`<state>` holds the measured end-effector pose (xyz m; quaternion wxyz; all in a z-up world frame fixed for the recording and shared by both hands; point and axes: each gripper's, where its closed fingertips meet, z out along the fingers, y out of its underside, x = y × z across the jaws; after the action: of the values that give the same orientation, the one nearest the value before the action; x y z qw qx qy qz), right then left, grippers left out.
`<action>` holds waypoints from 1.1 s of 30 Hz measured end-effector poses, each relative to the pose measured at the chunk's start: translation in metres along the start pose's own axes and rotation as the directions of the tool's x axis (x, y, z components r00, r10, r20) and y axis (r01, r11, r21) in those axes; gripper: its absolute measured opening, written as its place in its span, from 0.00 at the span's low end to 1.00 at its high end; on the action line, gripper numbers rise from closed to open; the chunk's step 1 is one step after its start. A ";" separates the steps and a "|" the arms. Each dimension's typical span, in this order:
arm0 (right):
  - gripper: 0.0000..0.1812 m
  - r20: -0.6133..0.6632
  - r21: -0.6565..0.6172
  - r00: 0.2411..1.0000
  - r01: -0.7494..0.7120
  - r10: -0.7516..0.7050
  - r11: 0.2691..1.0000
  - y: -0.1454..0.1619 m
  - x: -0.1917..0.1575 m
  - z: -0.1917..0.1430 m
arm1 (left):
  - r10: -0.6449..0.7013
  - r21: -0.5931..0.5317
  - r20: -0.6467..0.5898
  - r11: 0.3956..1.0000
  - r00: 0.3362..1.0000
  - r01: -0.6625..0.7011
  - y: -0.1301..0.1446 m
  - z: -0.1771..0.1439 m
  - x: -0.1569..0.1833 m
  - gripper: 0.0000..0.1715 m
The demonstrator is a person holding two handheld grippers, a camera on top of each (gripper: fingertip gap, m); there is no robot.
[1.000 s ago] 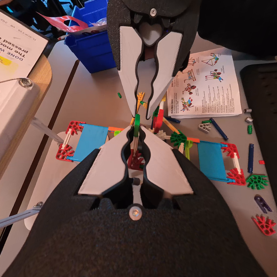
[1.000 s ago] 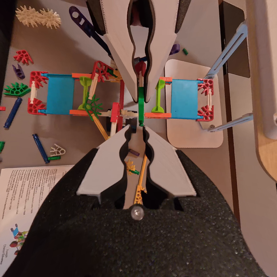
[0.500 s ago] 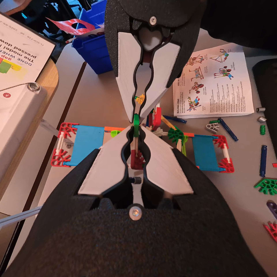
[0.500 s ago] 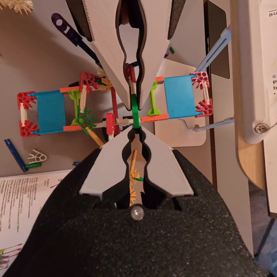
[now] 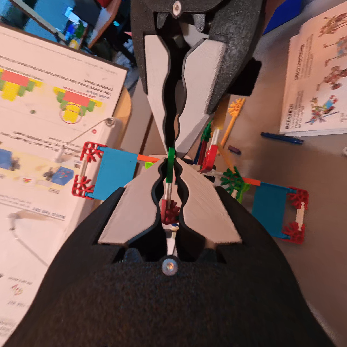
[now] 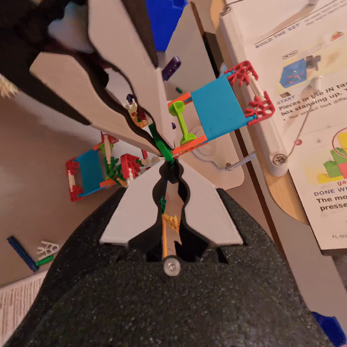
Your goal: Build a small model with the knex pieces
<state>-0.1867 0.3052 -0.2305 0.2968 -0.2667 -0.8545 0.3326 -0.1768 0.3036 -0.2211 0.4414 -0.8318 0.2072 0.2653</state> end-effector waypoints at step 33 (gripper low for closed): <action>0.02 -0.021 0.346 0.942 -0.308 0.335 0.886 -0.061 0.037 -0.061 | -0.030 0.035 0.217 0.999 0.976 0.023 -0.011 -0.032 -0.046 0.02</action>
<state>-0.1855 0.3159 -0.1370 0.3129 -0.3627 -0.7160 0.5079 -0.1982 0.2872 -0.1704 0.4784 -0.7931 0.1509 0.3453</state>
